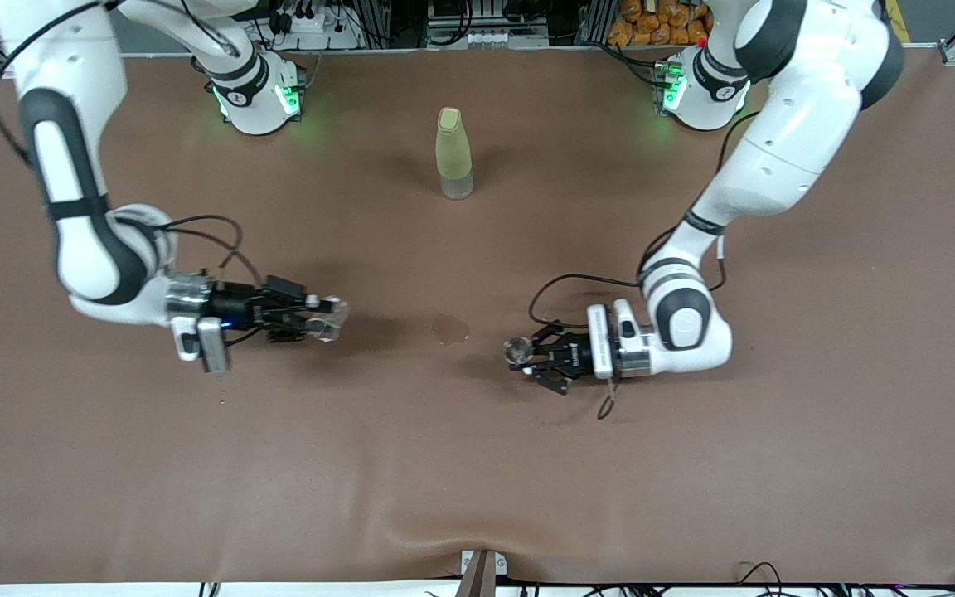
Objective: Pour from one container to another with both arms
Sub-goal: 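Tilt the beaker upright and pull both grippers apart, then lower the beaker and jigger onto the table with both grippers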
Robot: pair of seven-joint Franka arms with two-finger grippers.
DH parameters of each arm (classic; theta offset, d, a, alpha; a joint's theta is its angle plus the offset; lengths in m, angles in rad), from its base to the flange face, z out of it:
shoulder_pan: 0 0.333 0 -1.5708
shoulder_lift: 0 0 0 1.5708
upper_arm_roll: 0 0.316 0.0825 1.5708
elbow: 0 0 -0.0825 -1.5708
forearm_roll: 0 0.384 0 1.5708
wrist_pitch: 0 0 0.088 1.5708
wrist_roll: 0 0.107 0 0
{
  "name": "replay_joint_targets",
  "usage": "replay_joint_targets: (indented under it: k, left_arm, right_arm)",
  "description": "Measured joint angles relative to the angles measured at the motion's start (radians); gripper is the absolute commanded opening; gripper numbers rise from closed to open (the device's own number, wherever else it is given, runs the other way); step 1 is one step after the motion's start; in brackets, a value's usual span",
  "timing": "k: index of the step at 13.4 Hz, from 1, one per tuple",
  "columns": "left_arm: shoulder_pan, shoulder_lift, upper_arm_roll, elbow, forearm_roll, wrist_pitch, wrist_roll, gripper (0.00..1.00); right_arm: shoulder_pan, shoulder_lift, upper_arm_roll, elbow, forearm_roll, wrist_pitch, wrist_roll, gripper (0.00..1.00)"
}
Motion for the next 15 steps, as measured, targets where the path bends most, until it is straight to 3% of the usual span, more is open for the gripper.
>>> replay_joint_targets:
  k: [4,6,10,15]
  left_arm:
    - [0.134,-0.074,0.0,-0.084,0.166,-0.116,-0.037,0.0]
    - [0.211,-0.107,0.0,-0.098,0.273,-0.172,-0.081,0.0]
    - [0.363,-0.126,0.004,-0.143,0.362,-0.286,-0.091,0.0]
    - [0.552,-0.126,0.007,-0.164,0.489,-0.377,-0.077,0.0]
  right_arm:
    - [-0.141,0.095,0.001,0.092,-0.242,-0.026,-0.378,0.09]
    - [-0.246,0.113,0.0,0.108,-0.323,-0.07,-0.58,0.09]
    - [-0.411,0.206,0.0,0.108,-0.344,-0.186,-0.909,0.1]
    - [-0.438,0.277,0.005,0.12,-0.368,-0.19,-1.068,0.15]
